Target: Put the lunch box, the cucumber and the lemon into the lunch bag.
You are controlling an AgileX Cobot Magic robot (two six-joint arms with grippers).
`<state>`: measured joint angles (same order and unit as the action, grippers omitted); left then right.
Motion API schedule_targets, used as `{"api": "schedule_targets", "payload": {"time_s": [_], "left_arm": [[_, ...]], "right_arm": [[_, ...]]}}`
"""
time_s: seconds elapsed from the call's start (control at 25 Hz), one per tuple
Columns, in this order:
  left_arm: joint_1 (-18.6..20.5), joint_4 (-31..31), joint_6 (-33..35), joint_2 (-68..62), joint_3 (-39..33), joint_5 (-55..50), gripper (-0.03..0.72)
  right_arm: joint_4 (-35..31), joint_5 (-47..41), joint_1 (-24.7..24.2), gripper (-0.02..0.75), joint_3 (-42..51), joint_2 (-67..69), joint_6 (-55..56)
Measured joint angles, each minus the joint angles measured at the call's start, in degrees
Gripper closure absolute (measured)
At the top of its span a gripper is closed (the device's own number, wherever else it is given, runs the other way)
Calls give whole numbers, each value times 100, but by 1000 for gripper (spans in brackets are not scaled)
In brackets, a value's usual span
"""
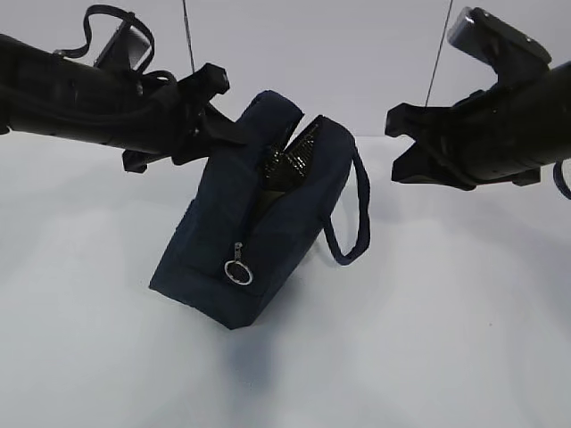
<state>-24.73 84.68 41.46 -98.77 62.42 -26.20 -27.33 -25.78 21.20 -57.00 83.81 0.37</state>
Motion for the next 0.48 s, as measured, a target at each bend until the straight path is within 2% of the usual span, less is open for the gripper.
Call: {"api": "schedule_targets", "payload": {"time_s": [0.12, 0.48], "left_arm": [[0, -232, 0, 0, 0, 0, 668], [0, -1187, 0, 0, 7, 151, 668]], "right_arm": [[-682, 0, 0, 718, 0, 21, -467], [-3620, -298, 0, 714, 0, 440, -3016]]}}
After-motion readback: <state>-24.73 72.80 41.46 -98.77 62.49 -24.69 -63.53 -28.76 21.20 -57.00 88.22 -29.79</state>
